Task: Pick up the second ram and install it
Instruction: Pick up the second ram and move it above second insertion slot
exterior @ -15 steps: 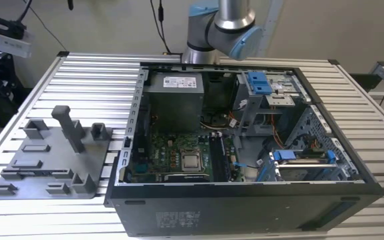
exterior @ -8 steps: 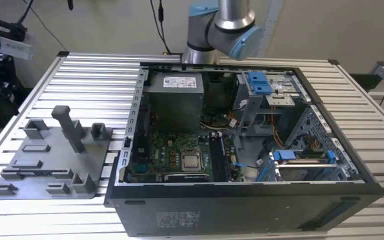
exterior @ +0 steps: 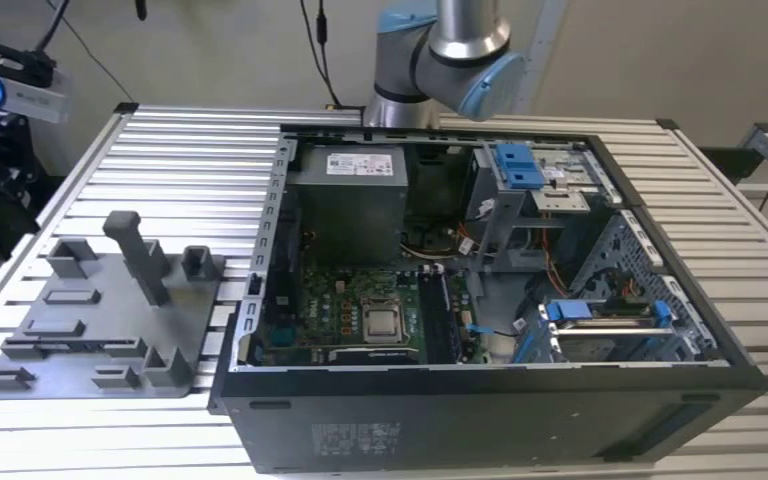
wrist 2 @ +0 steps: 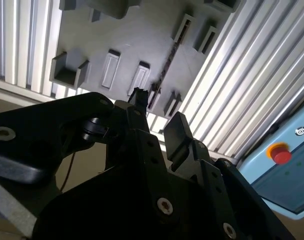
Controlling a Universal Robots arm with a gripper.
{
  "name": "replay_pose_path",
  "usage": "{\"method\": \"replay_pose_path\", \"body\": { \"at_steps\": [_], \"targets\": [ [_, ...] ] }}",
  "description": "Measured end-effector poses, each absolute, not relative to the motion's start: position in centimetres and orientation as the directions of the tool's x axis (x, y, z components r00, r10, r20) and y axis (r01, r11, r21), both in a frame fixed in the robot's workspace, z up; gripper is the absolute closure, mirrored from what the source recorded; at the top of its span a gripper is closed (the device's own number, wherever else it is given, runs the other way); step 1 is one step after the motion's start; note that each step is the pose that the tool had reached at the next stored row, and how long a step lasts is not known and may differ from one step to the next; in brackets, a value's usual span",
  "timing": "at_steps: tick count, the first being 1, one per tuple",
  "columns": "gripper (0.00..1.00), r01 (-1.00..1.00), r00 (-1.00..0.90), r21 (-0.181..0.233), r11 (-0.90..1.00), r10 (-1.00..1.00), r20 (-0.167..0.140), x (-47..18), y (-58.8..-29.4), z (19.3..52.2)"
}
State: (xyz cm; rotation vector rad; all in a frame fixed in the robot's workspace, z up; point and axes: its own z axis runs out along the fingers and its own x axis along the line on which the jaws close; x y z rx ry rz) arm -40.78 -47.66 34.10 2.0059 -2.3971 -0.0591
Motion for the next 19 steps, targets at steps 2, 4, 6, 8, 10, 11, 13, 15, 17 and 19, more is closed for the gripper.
{"method": "replay_pose_path", "body": {
  "at_steps": [2, 4, 6, 8, 10, 11, 13, 15, 17, 19],
  "targets": [
    [0.58, -0.984, -0.174, 0.039, 0.173, -0.985, -0.012, -40.78, -47.66, 34.01],
    [0.58, -0.985, -0.171, 0.039, 0.170, -0.985, -0.012, -40.78, -47.66, 33.92],
    [0.58, -0.985, -0.168, 0.039, 0.167, -0.986, -0.012, -40.78, -47.66, 33.82],
    [0.58, -0.986, -0.164, 0.039, 0.163, -0.986, -0.012, -40.78, -47.66, 33.71],
    [0.58, -0.986, -0.160, 0.039, 0.160, -0.987, -0.012, -40.78, -47.66, 33.61],
    [0.58, -0.987, -0.158, 0.039, 0.158, -0.987, -0.012, -40.78, -47.66, 33.56],
    [0.58, -0.987, -0.155, 0.039, 0.154, -0.988, -0.012, -40.78, -47.66, 33.47],
    [0.58, -0.988, -0.151, 0.039, 0.150, -0.988, -0.012, -40.77, -47.66, 33.37],
    [0.58, -0.988, -0.147, 0.039, 0.146, -0.989, -0.012, -40.77, -47.66, 33.27],
    [0.58, -0.989, -0.143, 0.039, 0.142, -0.990, -0.011, -40.77, -47.66, 33.18]
  ]
}}
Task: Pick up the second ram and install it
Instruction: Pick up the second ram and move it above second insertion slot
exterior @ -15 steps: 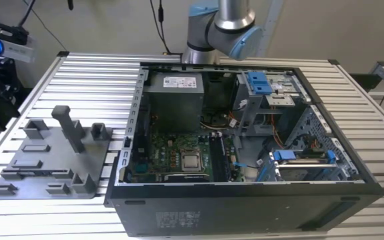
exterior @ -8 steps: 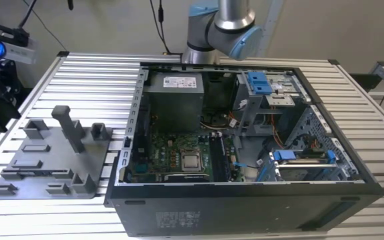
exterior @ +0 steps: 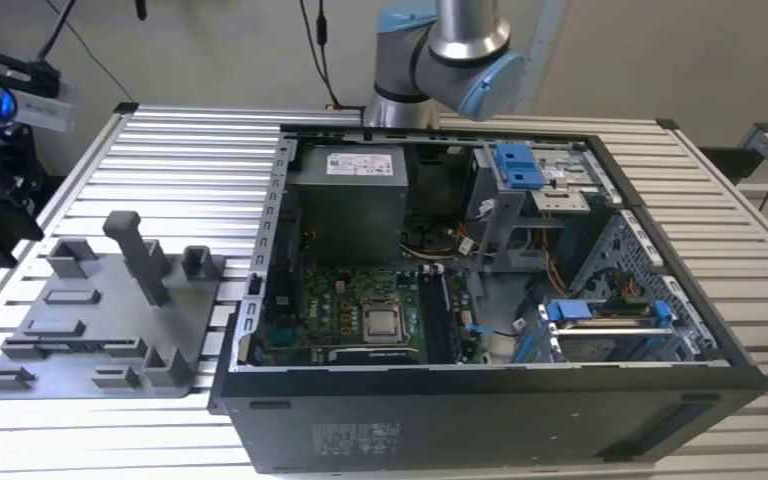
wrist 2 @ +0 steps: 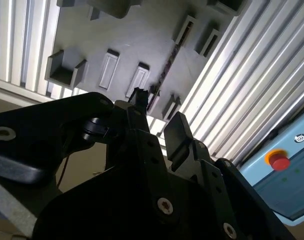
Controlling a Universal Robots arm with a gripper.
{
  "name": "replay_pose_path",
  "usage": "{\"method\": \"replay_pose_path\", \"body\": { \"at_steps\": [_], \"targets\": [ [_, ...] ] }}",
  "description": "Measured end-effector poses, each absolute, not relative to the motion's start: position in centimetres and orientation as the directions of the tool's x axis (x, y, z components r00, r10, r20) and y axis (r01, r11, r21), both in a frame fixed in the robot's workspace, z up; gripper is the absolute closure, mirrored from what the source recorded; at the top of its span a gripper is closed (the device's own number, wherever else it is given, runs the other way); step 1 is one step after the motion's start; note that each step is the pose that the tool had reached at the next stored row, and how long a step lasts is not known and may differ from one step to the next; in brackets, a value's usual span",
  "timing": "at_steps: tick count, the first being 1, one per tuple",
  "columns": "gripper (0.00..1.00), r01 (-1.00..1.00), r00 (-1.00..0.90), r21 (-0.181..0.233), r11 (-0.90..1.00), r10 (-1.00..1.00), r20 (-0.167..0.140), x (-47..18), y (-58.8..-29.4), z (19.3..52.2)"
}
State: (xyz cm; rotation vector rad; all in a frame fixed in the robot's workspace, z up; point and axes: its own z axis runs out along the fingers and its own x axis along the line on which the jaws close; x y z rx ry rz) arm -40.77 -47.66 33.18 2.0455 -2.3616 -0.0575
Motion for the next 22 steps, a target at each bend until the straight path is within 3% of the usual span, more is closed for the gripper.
{"method": "replay_pose_path", "body": {
  "at_steps": [22],
  "targets": [
    [0.58, -0.992, -0.120, 0.038, 0.120, -0.993, -0.008, -40.8, -47.7, 31.0]
  ]
}}
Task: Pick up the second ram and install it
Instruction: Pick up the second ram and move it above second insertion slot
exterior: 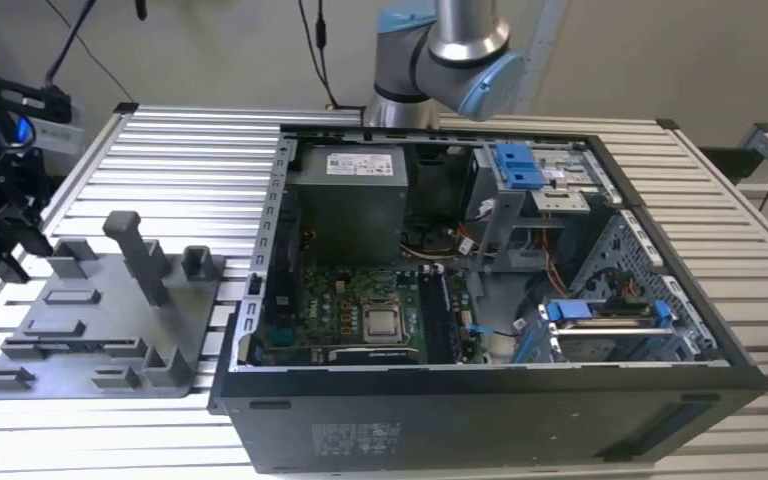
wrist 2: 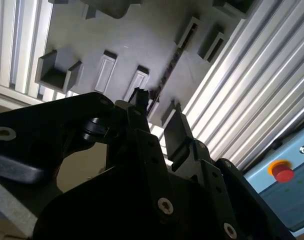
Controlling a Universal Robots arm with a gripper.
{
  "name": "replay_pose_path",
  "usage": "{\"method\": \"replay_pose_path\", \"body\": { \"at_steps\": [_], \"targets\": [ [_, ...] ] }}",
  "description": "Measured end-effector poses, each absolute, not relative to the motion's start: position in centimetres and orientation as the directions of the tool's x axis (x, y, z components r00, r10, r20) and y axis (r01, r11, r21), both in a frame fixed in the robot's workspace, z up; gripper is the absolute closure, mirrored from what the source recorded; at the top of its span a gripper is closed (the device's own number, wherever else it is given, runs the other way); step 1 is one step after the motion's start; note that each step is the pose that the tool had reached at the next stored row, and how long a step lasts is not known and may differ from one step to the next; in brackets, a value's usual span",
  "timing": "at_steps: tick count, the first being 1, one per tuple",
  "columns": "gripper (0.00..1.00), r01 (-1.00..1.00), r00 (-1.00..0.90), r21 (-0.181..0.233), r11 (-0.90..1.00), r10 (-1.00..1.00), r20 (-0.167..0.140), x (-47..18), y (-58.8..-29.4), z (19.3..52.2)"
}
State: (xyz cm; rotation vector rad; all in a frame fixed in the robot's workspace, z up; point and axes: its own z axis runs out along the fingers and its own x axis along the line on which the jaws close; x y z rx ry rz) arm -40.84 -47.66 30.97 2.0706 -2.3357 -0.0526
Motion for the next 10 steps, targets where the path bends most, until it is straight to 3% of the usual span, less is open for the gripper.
{"method": "replay_pose_path", "body": {
  "at_steps": [10],
  "targets": [
    [0.58, -0.992, -0.117, 0.038, 0.117, -0.993, -0.005, -40.84, -47.66, 30.52]
  ]
}}
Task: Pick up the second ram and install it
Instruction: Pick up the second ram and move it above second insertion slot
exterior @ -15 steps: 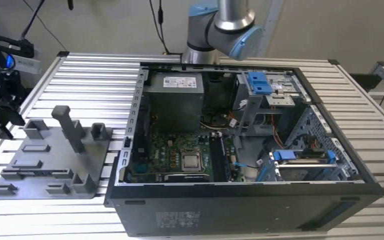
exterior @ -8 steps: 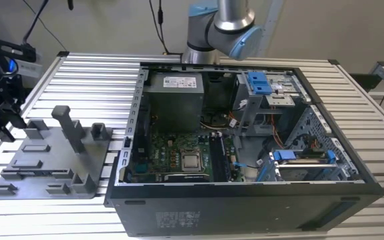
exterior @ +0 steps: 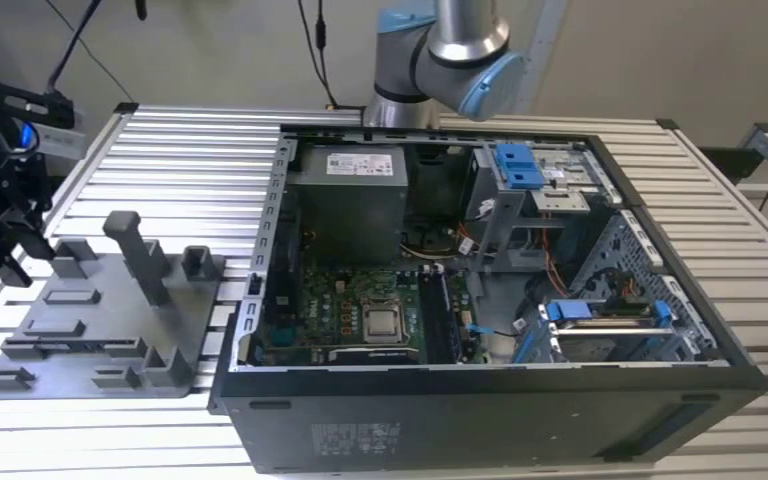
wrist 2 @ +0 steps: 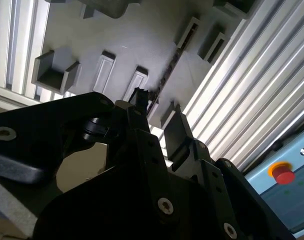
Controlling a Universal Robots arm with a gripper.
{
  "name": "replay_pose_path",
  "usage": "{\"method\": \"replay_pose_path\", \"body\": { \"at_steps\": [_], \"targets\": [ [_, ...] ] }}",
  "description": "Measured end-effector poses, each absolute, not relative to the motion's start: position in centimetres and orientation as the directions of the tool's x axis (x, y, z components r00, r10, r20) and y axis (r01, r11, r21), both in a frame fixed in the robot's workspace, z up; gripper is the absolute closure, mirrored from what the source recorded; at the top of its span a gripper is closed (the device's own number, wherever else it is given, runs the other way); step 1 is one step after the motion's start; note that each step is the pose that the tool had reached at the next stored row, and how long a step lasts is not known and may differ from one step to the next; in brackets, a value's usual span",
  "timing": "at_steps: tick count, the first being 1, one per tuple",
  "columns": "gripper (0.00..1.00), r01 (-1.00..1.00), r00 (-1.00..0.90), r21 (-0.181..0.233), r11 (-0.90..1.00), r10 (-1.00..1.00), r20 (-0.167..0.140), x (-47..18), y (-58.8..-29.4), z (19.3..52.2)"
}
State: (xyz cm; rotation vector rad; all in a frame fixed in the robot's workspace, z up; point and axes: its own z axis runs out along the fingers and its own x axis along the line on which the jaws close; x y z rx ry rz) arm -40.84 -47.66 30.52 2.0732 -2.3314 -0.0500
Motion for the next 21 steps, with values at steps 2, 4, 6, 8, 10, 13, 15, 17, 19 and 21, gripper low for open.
{"method": "replay_pose_path", "body": {
  "at_steps": [2, 4, 6, 8, 10, 13, 15, 17, 19, 21],
  "targets": [
    [0.58, -0.992, -0.117, 0.038, 0.117, -0.993, -0.005, -40.8, -47.7, 30.5],
    [0.58, -0.992, -0.117, 0.038, 0.117, -0.993, -0.005, -40.8, -47.7, 30.5],
    [0.58, -0.992, -0.117, 0.038, 0.117, -0.993, -0.006, -40.8, -47.7, 30.3],
    [0.58, -0.992, -0.117, 0.038, 0.117, -0.993, -0.005, -40.8, -47.7, 30.2],
    [0.58, -0.992, -0.117, 0.038, 0.117, -0.993, -0.005, -40.8, -47.7, 29.9],
    [0.58, -0.992, -0.117, 0.038, 0.117, -0.993, -0.005, -40.8, -47.7, 29.4],
    [0.58, -0.992, -0.117, 0.038, 0.117, -0.993, -0.005, -40.8, -47.7, 29.1],
    [0.58, -0.992, -0.117, 0.038, 0.117, -0.993, -0.005, -40.8, -47.7, 28.8],
    [0.58, -0.992, -0.117, 0.038, 0.117, -0.993, -0.005, -40.8, -47.7, 28.5],
    [0.58, -0.992, -0.117, 0.038, 0.117, -0.993, -0.005, -40.8, -47.7, 28.2]
  ]
}}
